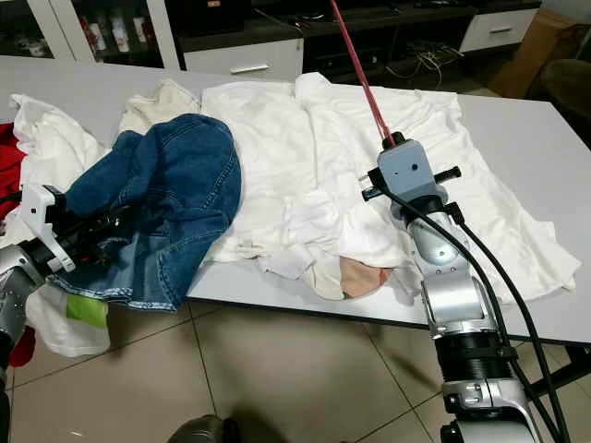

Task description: Hang hanger

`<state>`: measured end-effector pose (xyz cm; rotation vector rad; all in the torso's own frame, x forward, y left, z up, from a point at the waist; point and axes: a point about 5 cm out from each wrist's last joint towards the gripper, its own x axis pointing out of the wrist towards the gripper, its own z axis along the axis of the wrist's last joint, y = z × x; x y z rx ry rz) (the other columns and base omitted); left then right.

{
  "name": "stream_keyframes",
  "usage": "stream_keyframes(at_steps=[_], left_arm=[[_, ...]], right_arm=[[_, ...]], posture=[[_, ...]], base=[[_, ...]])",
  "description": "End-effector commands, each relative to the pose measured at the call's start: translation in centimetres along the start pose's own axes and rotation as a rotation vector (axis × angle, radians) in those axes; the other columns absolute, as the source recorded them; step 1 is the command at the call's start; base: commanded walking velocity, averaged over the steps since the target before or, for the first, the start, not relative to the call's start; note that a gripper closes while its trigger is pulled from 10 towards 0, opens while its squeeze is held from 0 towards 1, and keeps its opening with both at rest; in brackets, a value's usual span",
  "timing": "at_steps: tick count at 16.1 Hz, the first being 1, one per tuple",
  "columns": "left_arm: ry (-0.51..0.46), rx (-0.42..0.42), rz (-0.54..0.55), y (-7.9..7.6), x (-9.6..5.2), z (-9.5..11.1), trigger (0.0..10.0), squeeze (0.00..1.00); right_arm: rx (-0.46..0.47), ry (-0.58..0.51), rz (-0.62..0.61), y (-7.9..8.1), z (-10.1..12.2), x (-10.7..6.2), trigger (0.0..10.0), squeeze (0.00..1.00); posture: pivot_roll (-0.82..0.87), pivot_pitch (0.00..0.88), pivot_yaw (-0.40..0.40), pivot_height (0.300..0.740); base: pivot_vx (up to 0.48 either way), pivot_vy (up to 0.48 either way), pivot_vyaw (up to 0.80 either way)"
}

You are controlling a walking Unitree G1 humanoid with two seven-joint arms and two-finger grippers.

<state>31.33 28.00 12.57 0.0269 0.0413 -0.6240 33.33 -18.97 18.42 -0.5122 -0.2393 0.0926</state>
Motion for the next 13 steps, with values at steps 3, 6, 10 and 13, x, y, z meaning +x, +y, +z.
stream_keyframes(at_steps=[3, 6, 10, 13], left_arm=[[-0.008, 0.014, -0.025, -1.1, 0.9, 0.0, 10.0, 1.0], [-0.165, -0.015, -0.033, -2.4, 2.9, 1.6, 10.0, 1.0], [-0.198, -0.045, -0.043, -3.3, 3.6, 1.9, 10.0, 1.0], [-0.208, -0.042, -0.052, -3.5, 3.4, 2.2, 10.0, 0.0]], right_arm=[[0.01, -0.01, -0.025, -0.4, 0.3, 0.2, 10.0, 0.0], [0.021, -0.014, -0.035, -0.4, 0.3, 0.2, 10.0, 0.0], [0.023, -0.016, -0.034, -0.4, 0.3, 0.1, 10.0, 0.0], [0.024, -0.016, -0.035, -0.5, 0.3, 0.1, 10.0, 0.0]], posture=[[0.13, 0.003, 0.028, 0.74], [0.13, 0.004, 0.029, 0.74], [0.13, 0.005, 0.029, 0.74], [0.12, 0.005, 0.032, 0.74]], base=[[0.0, 0.0, 0.0], [0.0, 0.0, 0.0], [0.0, 0.0, 0.0], [0.0, 0.0, 0.0]])
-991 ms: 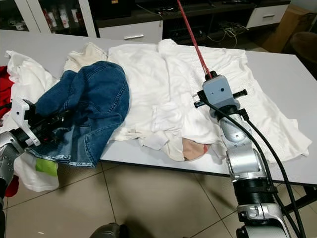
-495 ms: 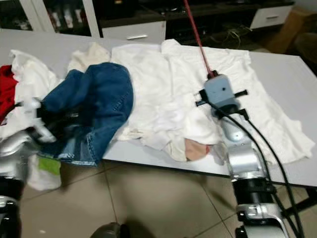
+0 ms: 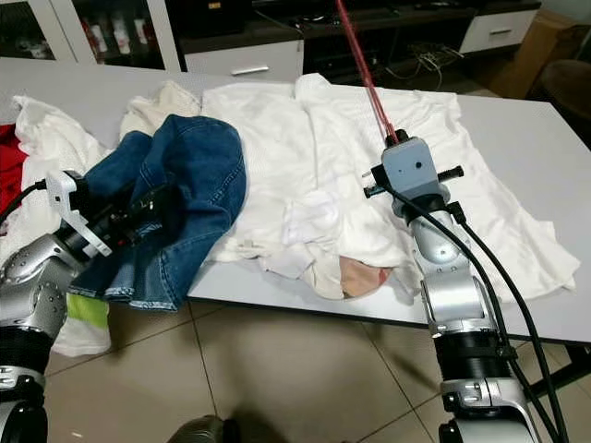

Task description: Hang hanger

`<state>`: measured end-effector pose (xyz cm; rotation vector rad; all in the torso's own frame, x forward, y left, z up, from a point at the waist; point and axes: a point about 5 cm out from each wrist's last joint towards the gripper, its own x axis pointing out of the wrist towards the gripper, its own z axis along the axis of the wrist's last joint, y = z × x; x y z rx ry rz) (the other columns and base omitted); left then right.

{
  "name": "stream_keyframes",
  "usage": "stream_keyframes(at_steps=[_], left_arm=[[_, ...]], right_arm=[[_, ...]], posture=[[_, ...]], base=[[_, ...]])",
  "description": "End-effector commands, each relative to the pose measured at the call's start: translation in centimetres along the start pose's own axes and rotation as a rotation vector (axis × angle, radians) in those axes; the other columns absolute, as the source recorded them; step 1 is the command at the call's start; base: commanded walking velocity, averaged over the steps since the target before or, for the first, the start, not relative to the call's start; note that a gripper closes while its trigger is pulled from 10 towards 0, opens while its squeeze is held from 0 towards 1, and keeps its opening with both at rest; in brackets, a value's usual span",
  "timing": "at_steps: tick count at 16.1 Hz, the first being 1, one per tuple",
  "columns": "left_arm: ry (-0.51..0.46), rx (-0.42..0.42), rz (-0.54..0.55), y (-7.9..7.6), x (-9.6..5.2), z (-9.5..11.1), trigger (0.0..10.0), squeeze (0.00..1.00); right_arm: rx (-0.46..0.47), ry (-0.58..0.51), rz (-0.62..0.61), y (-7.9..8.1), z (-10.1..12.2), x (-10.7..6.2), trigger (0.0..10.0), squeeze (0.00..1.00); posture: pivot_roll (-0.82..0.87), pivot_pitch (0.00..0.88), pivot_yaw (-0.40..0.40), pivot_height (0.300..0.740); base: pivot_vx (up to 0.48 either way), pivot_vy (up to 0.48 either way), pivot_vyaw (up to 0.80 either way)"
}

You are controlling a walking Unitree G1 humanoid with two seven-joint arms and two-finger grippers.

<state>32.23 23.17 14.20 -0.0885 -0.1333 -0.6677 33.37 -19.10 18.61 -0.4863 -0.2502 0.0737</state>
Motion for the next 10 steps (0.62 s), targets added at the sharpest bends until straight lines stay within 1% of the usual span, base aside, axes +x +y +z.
stream_keyframes(at_steps=[1, 2, 4, 7, 8, 9, 10], left_arm=[[-0.033, 0.039, 0.023, 0.5, -0.1, 1.2, 10.0, 0.0], [-0.06, 0.057, 0.047, 1.1, -0.2, 2.2, 10.0, 0.0], [-0.079, 0.065, 0.045, 1.4, -0.3, 3.4, 10.0, 0.0], [-0.056, 0.08, -0.034, 0.7, 0.2, 4.8, 10.0, 0.0], [-0.052, 0.084, -0.038, 0.7, 0.2, 5.0, 10.0, 0.0], [-0.042, 0.086, -0.048, 0.7, 0.0, 5.4, 10.0, 0.0], [-0.014, 0.087, -0.081, 0.7, -0.5, 5.9, 10.0, 0.0]], right_arm=[[0.0, -0.01, -0.012, -0.3, 0.3, 0.0, 10.0, 0.0], [-0.001, -0.01, -0.012, -0.3, 0.3, 0.0, 10.0, 0.0], [-0.002, -0.009, -0.01, -0.3, 0.3, -0.1, 10.0, 0.0], [0.0, -0.012, -0.01, -0.3, 0.3, -0.1, 10.0, 0.0], [0.001, -0.012, -0.01, -0.2, 0.3, -0.1, 10.0, 0.0], [0.0, -0.011, -0.01, -0.2, 0.3, -0.2, 10.0, 0.0], [0.0, -0.009, -0.011, -0.2, 0.3, -0.2, 10.0, 0.0]], posture=[[0.12, 0.007, 0.03, 0.74], [0.12, 0.007, 0.03, 0.74], [0.12, 0.004, 0.03, 0.74], [0.12, 0.007, 0.033, 0.74], [0.12, 0.007, 0.033, 0.74], [0.11, 0.008, 0.033, 0.74], [0.11, 0.009, 0.034, 0.74]], base=[[0.0, 0.0, 0.0], [0.0, 0.0, 0.0], [0.0, 0.0, 0.0], [0.0, 0.0, 0.0], [0.0, 0.0, 0.0], [0.0, 0.0, 0.0], [0.0, 0.0, 0.0]])
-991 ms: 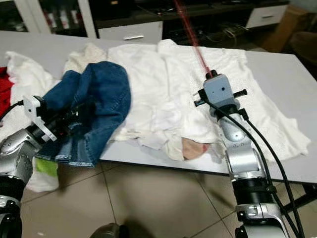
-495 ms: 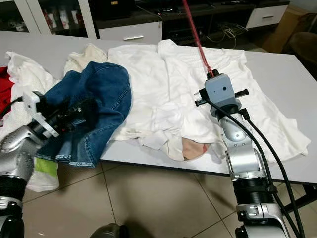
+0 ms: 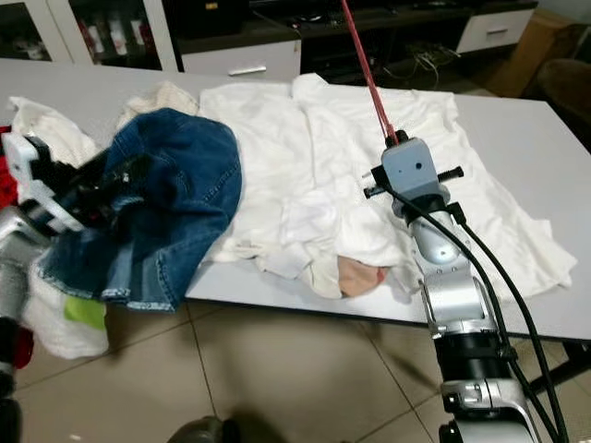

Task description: Hang hanger

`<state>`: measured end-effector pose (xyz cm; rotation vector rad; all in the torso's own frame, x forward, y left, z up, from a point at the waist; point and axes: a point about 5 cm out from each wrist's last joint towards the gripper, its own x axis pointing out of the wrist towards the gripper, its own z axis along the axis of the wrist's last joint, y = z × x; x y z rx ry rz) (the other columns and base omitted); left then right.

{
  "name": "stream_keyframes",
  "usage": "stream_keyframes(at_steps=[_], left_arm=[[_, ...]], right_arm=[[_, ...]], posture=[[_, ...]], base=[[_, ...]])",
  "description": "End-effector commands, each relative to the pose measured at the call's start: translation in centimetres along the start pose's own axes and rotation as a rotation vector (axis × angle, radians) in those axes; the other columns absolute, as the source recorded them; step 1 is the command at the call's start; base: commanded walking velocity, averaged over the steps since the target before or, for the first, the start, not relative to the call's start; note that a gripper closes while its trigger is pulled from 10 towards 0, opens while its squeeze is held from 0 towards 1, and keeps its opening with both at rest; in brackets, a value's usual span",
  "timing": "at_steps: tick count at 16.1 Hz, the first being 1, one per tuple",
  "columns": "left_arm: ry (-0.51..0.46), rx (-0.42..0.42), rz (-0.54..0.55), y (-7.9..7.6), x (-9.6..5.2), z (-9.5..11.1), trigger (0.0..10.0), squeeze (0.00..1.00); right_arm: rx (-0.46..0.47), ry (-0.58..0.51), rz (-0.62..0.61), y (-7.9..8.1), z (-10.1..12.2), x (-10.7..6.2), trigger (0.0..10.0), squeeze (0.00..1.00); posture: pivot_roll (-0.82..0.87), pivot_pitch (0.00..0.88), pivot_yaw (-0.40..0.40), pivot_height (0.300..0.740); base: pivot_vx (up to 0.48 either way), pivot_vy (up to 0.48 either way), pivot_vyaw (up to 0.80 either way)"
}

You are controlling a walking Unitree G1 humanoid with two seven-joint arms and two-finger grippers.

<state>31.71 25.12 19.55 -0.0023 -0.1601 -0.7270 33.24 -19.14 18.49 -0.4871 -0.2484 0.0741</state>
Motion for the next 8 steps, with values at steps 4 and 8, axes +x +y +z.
stream_keyframes(at_steps=[4, 8], left_arm=[[0.096, 0.029, -0.07, -0.1, -1.4, 0.8, 10.0, 0.0], [0.151, 0.042, -0.085, -0.3, -2.2, 1.3, 10.0, 0.0]], right_arm=[[0.002, -0.007, -0.013, -0.3, 0.3, -0.2, 10.0, 0.0], [0.003, -0.008, -0.011, -0.2, 0.3, -0.1, 10.0, 0.0]], posture=[[0.12, 0.012, 0.034, 0.74], [0.12, 0.012, 0.034, 0.74]], base=[[0.0, 0.0, 0.0], [0.0, 0.0, 0.0]])
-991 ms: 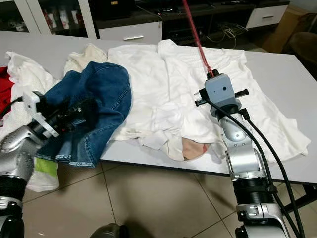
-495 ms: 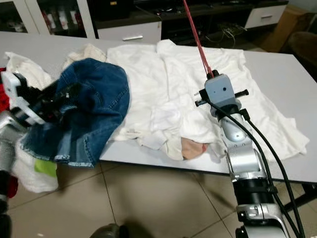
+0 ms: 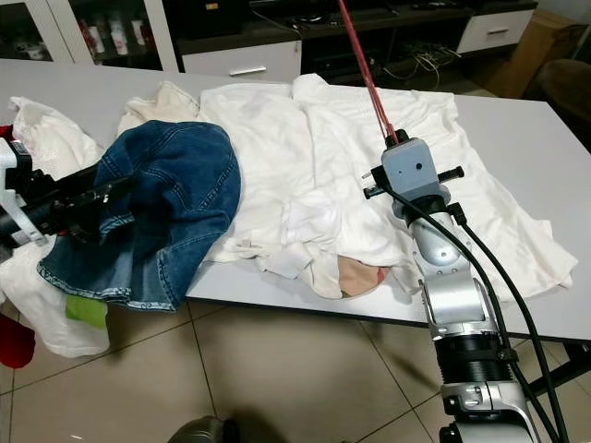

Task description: Hang hanger

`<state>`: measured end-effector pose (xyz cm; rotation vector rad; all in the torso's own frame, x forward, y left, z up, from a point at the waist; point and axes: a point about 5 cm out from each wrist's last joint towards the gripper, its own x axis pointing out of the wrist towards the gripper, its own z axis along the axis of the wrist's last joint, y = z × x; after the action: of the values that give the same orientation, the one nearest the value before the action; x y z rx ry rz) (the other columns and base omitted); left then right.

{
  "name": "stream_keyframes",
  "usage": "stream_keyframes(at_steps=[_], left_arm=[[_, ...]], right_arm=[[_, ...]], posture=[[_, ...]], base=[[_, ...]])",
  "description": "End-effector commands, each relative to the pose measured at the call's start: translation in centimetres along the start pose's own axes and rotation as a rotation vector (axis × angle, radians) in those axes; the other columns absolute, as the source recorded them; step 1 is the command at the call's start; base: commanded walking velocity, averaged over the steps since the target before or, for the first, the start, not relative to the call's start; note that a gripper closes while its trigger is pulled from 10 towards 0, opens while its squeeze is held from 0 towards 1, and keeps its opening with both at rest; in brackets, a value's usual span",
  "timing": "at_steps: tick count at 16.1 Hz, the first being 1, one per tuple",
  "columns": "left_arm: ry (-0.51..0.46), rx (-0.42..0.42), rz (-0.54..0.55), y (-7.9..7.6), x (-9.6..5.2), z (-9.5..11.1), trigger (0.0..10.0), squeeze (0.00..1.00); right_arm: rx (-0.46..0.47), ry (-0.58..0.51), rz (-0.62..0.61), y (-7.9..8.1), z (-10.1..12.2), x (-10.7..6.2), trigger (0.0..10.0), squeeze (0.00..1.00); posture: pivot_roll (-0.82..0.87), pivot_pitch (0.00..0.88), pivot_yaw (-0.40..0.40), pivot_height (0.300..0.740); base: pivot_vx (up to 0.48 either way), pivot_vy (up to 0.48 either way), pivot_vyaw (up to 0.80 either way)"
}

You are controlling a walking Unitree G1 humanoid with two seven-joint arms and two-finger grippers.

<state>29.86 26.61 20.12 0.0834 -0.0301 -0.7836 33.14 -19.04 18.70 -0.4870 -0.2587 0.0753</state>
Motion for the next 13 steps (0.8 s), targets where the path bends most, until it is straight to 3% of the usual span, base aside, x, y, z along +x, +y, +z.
stream_keyframes(at_steps=[1, 4, 5, 6, 8, 9, 11, 12, 13], left_arm=[[0.03, 0.015, -0.021, -0.2, -0.2, 0.2, 10.0, 0.0], [0.06, -0.03, 0.008, -0.2, -0.3, -0.6, 10.0, 0.0], [0.035, -0.071, 0.034, 0.0, -0.2, -0.7, 10.0, 1.0], [0.021, -0.087, 0.035, 0.0, 0.0, -0.7, 10.0, 1.0], [0.087, -0.048, 0.06, -0.2, 0.4, -1.5, 10.0, 1.0], [0.097, -0.021, 0.094, 0.2, 0.5, -1.4, 10.0, 0.0], [0.036, -0.025, 0.156, 1.0, 0.3, -0.6, 10.0, 0.0], [-0.047, -0.05, 0.18, 1.5, 0.2, 0.6, 10.0, 0.0], [-0.071, -0.057, 0.158, 1.3, 0.2, 1.1, 10.0, 0.0]], right_arm=[[0.003, 0.002, -0.01, -0.2, 0.0, 0.0, 10.0, 0.0], [0.004, 0.001, -0.009, -0.2, 0.1, 0.0, 10.0, 0.0], [0.005, 0.001, -0.008, -0.2, 0.1, 0.1, 10.0, 0.0], [0.005, 0.001, -0.008, -0.1, 0.1, 0.2, 10.0, 0.0], [0.006, -0.001, -0.008, -0.1, 0.1, 0.2, 10.0, 0.0], [0.006, -0.002, -0.009, -0.1, 0.2, 0.2, 10.0, 0.0], [0.006, -0.001, -0.01, -0.2, 0.1, 0.1, 10.0, 0.0], [0.005, 0.0, -0.013, -0.2, 0.1, 0.1, 10.0, 0.0], [0.006, 0.0, -0.014, -0.2, 0.1, 0.1, 10.0, 0.0]], posture=[[0.12, 0.008, 0.03, 0.74], [0.12, 0.007, 0.029, 0.74], [0.12, 0.006, 0.029, 0.74], [0.13, 0.005, 0.029, 0.74], [0.12, 0.005, 0.03, 0.74], [0.12, 0.003, 0.03, 0.74], [0.12, 0.003, 0.03, 0.74], [0.12, 0.001, 0.03, 0.74], [0.12, 0.001, 0.03, 0.74]], base=[[0.0, 0.0, 0.0], [0.0, 0.0, 0.0], [0.0, 0.0, 0.0], [0.0, 0.0, 0.0], [0.0, 0.0, 0.0], [0.0, 0.0, 0.0], [0.0, 0.0, 0.0], [0.0, 0.0, 0.0], [0.0, 0.0, 0.0]])
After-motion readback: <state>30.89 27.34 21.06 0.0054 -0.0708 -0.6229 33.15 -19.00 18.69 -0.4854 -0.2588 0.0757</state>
